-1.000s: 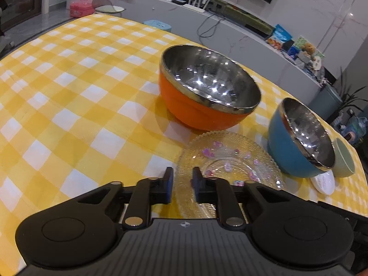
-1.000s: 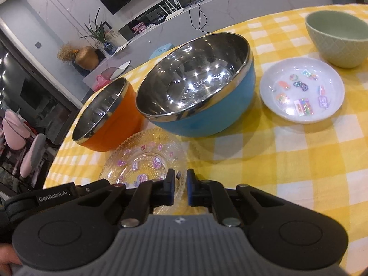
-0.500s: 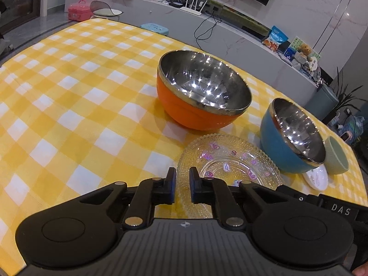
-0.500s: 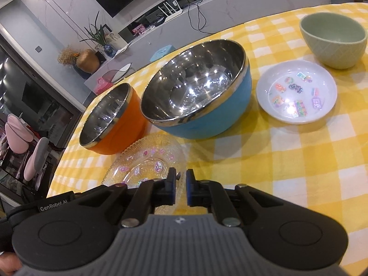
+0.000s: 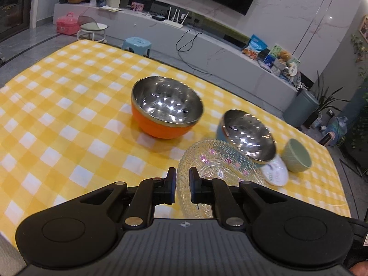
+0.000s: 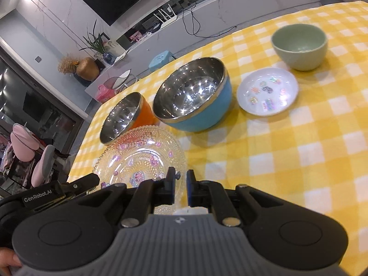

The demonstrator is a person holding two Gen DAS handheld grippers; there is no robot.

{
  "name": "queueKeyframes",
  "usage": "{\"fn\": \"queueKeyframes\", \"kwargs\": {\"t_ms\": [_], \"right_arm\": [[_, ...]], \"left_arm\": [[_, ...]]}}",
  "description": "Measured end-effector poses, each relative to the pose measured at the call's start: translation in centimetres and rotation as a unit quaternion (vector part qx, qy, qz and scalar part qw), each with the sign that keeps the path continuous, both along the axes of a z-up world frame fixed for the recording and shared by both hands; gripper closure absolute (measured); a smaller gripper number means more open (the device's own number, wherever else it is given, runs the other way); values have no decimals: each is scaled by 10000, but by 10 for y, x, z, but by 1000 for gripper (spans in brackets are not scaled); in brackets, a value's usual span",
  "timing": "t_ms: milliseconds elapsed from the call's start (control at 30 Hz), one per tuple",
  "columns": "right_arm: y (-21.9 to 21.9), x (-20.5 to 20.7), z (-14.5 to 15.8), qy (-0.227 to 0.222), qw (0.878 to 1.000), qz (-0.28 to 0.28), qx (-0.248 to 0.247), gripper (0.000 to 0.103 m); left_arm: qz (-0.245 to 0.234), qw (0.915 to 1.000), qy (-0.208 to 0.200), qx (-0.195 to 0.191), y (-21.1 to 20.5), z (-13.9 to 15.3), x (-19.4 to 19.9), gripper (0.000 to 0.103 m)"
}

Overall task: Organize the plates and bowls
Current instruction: 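Carry the glass plate with the left gripper and lower it onto the 'Fruity' plate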

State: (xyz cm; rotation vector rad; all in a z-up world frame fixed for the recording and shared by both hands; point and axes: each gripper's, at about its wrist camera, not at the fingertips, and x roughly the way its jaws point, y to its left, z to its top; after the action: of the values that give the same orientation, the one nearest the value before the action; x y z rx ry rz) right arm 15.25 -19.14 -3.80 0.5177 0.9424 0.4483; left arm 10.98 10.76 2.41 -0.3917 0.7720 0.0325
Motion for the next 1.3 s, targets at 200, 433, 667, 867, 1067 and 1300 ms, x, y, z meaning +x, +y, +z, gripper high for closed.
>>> {"fn": "queueKeyframes", "kwargs": {"t_ms": [200, 433, 667, 867, 1067, 1300], "right_arm": [[-21, -32, 16, -157, 9998, -82, -56, 96], [-43, -69, 15, -202, 9996, -110, -160, 96], [-60, -88, -16, 188, 9997, -114, 82, 96], [-53, -91, -21, 74, 9998, -30, -172, 96], [-54, -90, -27, 204, 9996, -53, -182, 96], [-49, -92, -27, 62, 9990, -23, -447, 96]], "left_arm": [[-134, 9998, -115, -22, -17, 8, -28, 91], [-341, 9994, 25, -87, -31, -8, -54, 91], [-437, 9988, 192, -92, -38, -27, -71, 91], [-402, 9988, 242, -111, -37, -37, -76, 91], [-424, 9982, 414, -107, -38, -45, -75, 93], [-421, 9974, 566, -112, -39, -52, -73, 93]]}}
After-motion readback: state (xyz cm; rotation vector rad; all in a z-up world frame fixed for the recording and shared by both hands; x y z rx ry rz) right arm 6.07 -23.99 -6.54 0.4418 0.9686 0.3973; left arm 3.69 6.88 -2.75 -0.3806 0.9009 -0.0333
